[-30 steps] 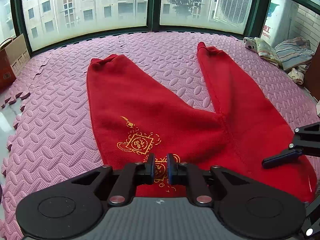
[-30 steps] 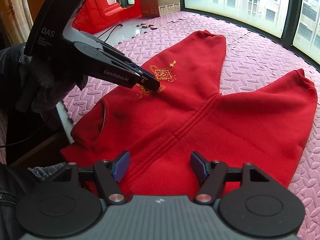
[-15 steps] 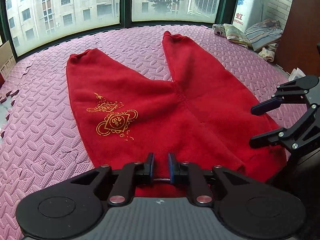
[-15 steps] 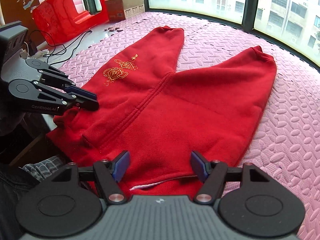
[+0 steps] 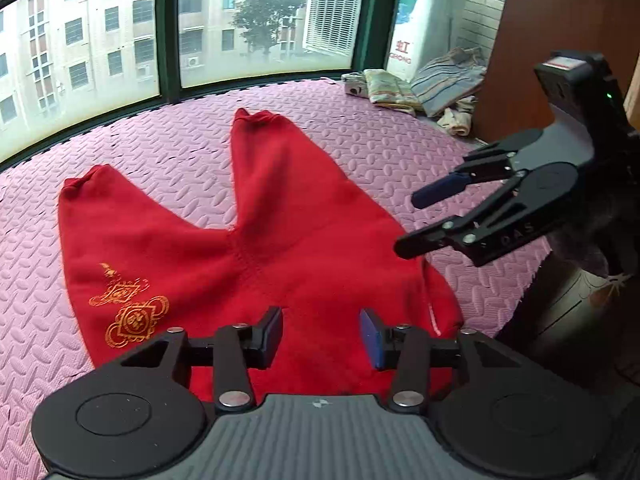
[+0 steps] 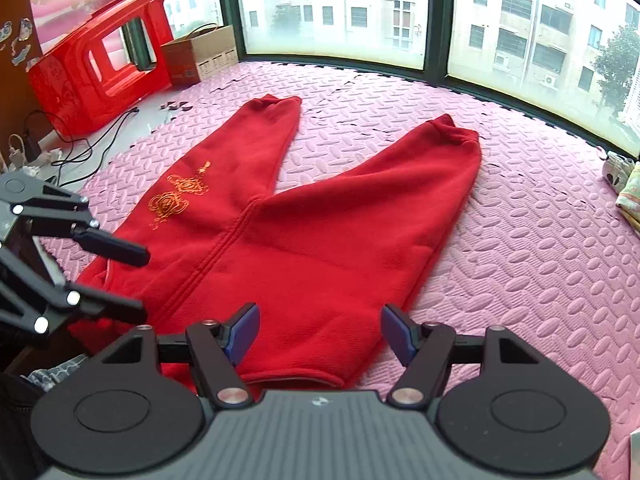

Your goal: Fold clothes

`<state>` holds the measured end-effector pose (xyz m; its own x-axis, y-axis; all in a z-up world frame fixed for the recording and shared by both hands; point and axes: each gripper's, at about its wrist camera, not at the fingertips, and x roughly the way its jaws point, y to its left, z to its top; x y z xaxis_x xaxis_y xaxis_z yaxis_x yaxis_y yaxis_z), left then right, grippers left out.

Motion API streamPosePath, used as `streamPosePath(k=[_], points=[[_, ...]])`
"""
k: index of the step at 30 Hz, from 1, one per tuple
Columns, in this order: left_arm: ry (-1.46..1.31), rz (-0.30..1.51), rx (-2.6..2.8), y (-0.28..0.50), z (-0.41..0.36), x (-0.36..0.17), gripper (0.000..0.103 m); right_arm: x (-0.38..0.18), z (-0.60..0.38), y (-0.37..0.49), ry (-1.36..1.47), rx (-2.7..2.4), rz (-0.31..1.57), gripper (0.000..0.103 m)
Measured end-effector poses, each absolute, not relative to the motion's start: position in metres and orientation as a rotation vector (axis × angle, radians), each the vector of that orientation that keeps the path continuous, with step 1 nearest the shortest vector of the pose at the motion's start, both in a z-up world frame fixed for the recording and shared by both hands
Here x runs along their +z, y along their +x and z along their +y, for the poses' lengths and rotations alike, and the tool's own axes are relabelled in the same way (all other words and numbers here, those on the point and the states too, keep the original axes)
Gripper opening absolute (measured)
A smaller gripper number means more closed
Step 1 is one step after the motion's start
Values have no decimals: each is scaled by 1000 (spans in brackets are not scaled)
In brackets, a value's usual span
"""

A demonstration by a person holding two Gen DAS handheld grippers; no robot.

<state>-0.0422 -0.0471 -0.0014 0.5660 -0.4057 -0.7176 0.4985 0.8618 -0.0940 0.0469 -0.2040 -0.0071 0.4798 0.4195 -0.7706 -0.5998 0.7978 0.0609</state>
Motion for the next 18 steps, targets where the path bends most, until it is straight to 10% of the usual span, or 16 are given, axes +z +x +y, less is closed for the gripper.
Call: streamPosePath(k=[18], points=[[368,871,-663,-24,-151,-46,54,-29,-235,195,-48,449,889,61]])
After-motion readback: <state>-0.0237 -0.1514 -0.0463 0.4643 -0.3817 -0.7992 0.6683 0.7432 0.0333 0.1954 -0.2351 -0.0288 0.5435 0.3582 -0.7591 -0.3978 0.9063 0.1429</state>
